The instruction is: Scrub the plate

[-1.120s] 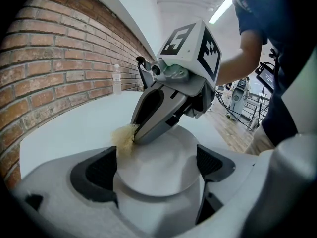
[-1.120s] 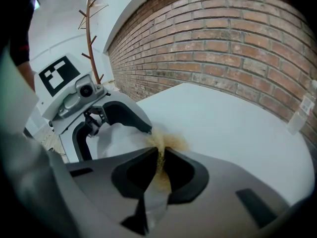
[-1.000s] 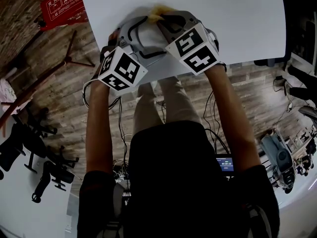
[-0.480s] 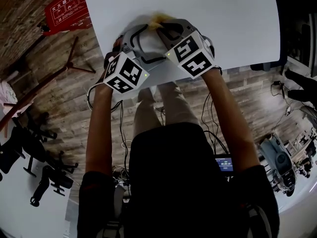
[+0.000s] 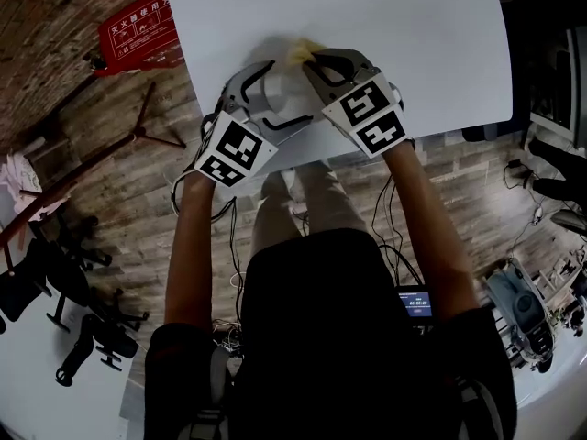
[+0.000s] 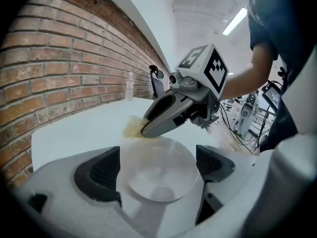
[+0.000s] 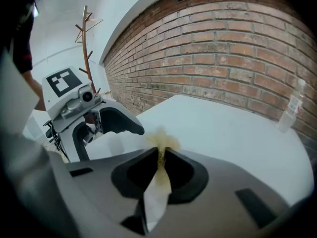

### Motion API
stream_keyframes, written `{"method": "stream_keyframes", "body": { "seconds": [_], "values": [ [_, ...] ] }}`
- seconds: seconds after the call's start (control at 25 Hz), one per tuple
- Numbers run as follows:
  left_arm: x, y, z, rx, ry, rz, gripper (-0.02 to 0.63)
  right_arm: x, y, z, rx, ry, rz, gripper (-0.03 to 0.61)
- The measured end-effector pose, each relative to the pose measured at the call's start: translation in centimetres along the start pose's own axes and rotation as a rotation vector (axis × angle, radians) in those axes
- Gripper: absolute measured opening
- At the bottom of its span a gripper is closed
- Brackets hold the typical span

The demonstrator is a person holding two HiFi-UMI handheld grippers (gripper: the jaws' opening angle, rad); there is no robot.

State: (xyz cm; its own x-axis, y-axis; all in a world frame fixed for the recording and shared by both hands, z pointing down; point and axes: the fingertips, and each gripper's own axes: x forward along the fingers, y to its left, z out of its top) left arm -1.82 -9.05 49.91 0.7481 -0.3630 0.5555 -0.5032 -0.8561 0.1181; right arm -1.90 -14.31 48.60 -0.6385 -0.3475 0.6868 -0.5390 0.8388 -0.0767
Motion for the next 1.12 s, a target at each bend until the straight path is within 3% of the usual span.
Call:
{"method": "stream_keyframes", "body": {
  "seconds": [0.4,0.6,0.84,1.12],
  "values": [
    [-4.3,0.9,6.0,0.025,-0.076,0.119,0.479,-4.7,-0.6,4.2,0.096,-0.124,-0.029,0.054],
    [-6.6,0.9,10.2,-0.021,-0.161,0.155,0.479,-6.7,-1.0,7.1,0.102,-0.179,-0.056,0.054],
    [-8.0,1.3,14.1,0.040,-0.214,0.214,0.477,-9.4,-0.4,9.8,0.068,-0.226,-0.071,0.054],
    [-10.0,1.1,17.8,0.041,-0.291,0.249,0.477,-12.8,-0.6,11.9,0.065,-0.296,-0.097,0.054]
  ]
}}
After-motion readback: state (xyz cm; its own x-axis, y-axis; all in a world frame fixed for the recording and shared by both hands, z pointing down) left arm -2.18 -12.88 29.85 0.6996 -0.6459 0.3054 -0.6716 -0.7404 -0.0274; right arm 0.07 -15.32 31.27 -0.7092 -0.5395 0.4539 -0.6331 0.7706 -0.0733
